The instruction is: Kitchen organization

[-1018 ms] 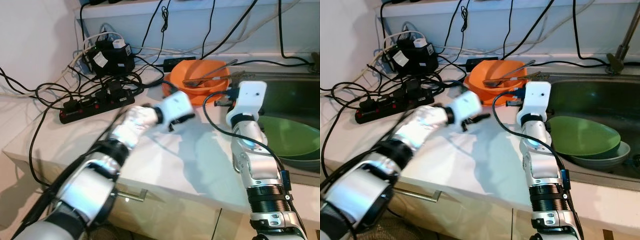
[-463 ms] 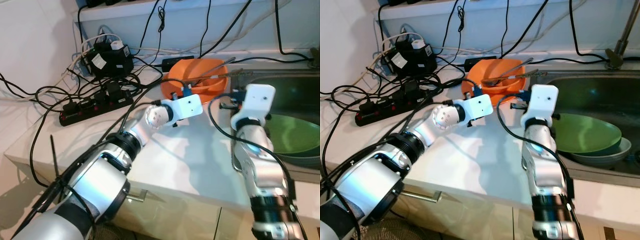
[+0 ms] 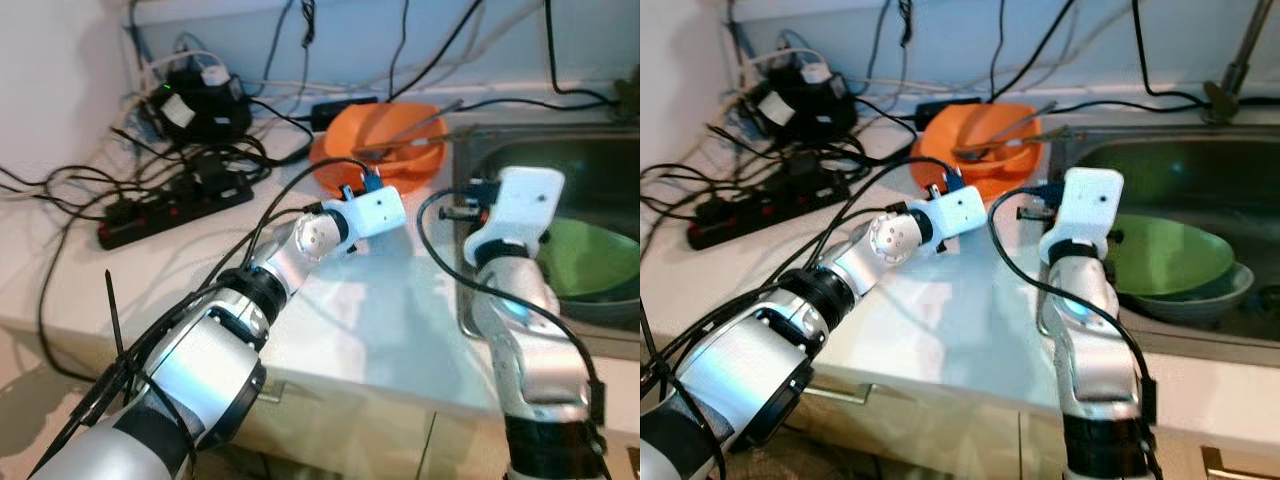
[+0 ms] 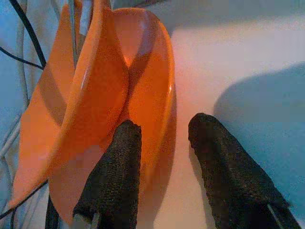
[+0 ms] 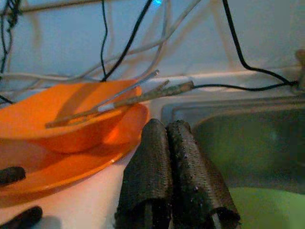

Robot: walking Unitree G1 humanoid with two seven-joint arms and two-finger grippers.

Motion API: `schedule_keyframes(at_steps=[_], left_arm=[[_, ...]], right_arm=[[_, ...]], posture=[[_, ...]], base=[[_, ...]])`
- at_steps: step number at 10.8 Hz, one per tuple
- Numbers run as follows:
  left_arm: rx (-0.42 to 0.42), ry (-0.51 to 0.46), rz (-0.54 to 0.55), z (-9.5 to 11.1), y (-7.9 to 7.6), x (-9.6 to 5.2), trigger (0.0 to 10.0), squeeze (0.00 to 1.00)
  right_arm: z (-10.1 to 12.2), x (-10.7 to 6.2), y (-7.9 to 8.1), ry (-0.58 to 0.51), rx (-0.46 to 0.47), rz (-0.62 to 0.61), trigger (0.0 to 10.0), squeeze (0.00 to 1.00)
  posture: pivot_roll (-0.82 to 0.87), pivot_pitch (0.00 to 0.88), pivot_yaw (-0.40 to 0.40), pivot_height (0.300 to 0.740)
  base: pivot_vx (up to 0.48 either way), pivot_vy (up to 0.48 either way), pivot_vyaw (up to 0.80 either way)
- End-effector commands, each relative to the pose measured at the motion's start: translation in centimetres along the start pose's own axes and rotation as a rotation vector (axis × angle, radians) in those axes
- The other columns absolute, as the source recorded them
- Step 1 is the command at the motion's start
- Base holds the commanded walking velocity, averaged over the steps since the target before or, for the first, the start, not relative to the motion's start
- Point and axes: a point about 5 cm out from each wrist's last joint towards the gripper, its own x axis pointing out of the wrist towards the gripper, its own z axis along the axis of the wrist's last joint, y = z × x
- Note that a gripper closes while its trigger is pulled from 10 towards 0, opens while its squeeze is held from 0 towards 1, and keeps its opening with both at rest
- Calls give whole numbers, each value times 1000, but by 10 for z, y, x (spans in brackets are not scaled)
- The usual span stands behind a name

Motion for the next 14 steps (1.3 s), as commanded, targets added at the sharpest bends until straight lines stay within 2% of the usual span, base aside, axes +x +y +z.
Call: schedule_keyframes(at_steps=[1, 3, 6, 8, 9, 14], left_arm=[[4, 71, -26, -14, -6, -2, 10000, 0], [-4, 120, -12, -21, -3, -4, 10000, 0], [19, 232, 64, -34, 16, -10, 10000, 0], [25, 261, 67, -38, 17, -12, 10000, 0], [24, 254, 56, -37, 14, -11, 0, 0], [26, 229, 37, -39, 9, -12, 0, 0]], right_arm=[[2, -6, 8, 14, 7, 31, 10000, 0], [2, -14, 9, 41, 8, 40, 10000, 0], [3, -20, 9, 65, 9, 42, 10000, 0], [4, -22, 9, 79, 8, 39, 10000, 0], [3, -23, 8, 86, 8, 33, 10000, 0], [0, -20, 10, 99, 19, 28, 10000, 0]], posture=[[-73, 163, 174, 740], [-80, 181, 168, 740], [-96, 196, 163, 740], [-107, 203, 166, 740], [-105, 204, 167, 740], [-75, 190, 173, 740]], base=[[0, 0, 0], [0, 0, 0], [0, 0, 0], [0, 0, 0], [0, 0, 0], [0, 0, 0]])
